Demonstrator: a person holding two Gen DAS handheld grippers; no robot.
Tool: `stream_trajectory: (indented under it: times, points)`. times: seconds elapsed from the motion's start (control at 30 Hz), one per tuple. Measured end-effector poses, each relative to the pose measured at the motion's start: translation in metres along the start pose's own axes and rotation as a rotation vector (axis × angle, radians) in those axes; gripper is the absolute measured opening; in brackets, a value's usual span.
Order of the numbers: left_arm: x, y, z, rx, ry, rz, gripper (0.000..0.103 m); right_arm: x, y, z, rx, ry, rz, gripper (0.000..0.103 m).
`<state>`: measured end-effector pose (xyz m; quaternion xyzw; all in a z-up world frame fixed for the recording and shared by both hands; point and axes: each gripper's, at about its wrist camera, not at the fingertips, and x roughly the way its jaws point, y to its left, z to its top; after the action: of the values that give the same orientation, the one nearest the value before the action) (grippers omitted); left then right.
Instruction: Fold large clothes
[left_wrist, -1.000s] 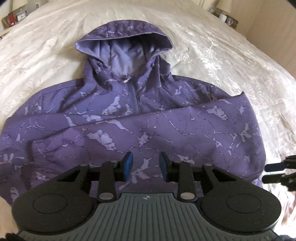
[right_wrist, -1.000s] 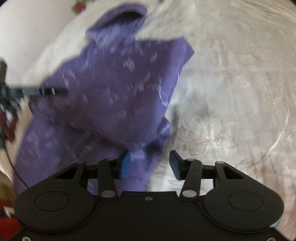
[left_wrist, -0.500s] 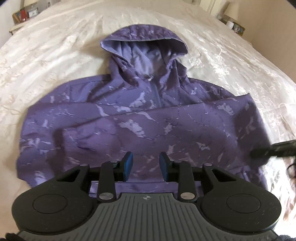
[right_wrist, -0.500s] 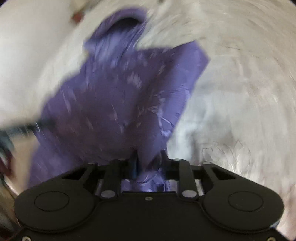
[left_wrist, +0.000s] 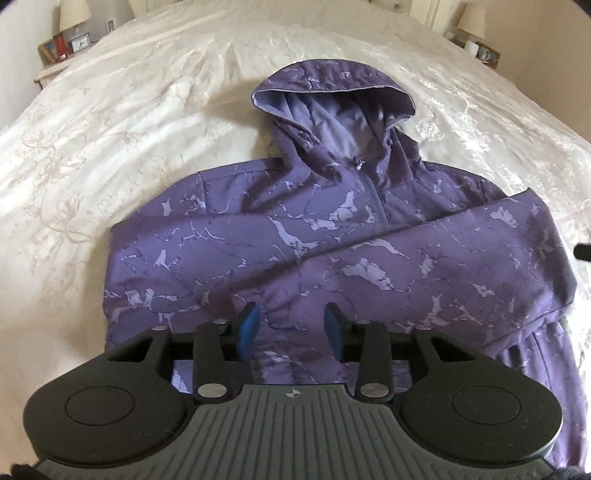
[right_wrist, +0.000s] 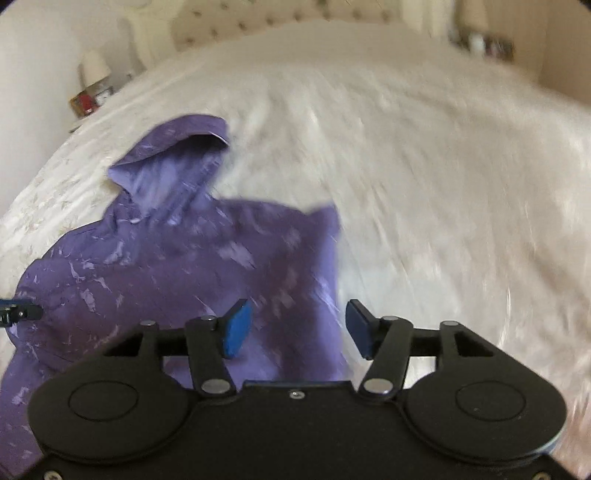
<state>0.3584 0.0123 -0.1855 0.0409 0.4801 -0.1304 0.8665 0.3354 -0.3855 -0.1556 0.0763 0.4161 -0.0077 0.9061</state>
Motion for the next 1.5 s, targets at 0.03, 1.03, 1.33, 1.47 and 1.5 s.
stream_trajectory:
  times: [0.03,1.03,1.33,1.47,1.5]
  points:
    - [0.0,0.001,0.0,0.0,-0.002,-0.003,0.041,0.004,0.009,0.004,-0.026,-0.006,-0.009,0.064]
    - [0.014,0.048,0.013,-0.239,0.009,0.025,0.043,0.026,0.051,0.01,-0.033,0.099,0.056,0.066]
    - [0.025,0.011,0.041,-0.146,-0.07,-0.042,0.061,0.063,0.032,0.047,0.008,0.077,0.088,0.074]
    - [0.063,0.016,0.031,-0.099,0.036,0.046,0.062,0.088,0.007,0.045,0.057,0.123,0.024,0.074]
    - [0.069,0.019,0.028,-0.094,0.06,0.072,0.062,0.096,-0.004,0.042,0.087,0.151,-0.002,0.073]
